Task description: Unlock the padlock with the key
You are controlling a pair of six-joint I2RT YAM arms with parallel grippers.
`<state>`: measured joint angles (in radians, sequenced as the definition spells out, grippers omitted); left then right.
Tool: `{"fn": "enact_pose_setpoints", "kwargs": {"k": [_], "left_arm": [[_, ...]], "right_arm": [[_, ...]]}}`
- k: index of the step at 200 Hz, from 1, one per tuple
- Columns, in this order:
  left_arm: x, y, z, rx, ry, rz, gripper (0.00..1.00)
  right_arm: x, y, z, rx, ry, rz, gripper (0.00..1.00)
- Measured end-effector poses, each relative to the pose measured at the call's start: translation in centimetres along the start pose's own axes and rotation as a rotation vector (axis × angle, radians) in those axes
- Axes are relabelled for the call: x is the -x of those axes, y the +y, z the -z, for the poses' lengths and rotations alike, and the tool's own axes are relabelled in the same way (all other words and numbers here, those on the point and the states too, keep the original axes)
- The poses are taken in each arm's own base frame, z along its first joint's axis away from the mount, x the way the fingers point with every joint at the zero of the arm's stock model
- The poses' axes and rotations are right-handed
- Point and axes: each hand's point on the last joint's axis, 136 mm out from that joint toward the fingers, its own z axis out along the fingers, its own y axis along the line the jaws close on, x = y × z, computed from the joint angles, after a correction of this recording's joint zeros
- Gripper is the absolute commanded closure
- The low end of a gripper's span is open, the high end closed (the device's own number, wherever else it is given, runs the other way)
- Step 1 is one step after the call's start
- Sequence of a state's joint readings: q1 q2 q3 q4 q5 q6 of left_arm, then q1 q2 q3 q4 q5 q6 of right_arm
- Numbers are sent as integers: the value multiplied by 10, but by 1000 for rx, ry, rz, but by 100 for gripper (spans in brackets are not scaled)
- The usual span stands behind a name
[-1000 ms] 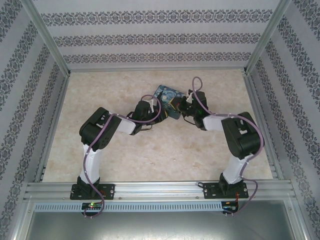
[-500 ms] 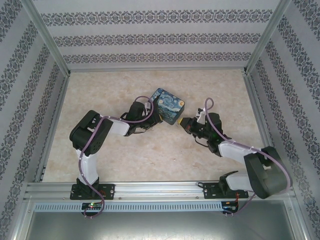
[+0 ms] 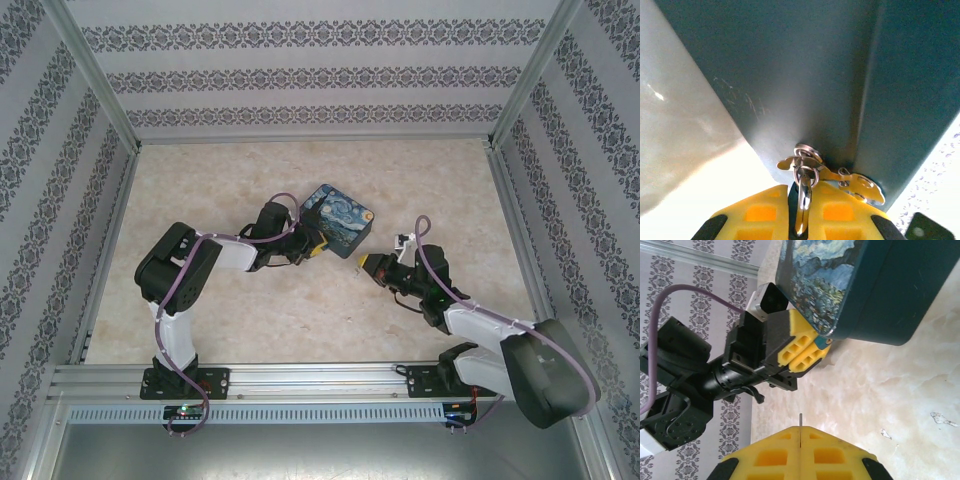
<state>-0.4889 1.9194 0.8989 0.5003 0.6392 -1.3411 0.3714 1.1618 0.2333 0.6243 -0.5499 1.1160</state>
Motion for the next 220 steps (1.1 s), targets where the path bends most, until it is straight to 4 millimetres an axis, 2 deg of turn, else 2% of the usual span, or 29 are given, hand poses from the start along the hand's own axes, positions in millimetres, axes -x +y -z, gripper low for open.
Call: {"fn": "enact_pose_setpoints", "kwargs": {"k": [33, 66, 102, 138, 220], "left_arm": [[-1, -17, 4, -52, 4, 61, 100], [1, -37, 7, -122, 0, 75, 100], [0, -47, 10, -176, -1, 69, 100], [1, -53, 15, -234, -16, 72, 100], [4, -83, 25, -369, -43, 58, 100]], "right_arm": [[-3, -10, -9, -26, 31, -19, 100], [-5, -4, -18, -4, 50, -7, 100], [-1, 1, -25, 23, 45, -11, 100], [7, 5, -33, 43, 29, -46, 100], [30, 21, -55, 107, -20, -118, 100]]}}
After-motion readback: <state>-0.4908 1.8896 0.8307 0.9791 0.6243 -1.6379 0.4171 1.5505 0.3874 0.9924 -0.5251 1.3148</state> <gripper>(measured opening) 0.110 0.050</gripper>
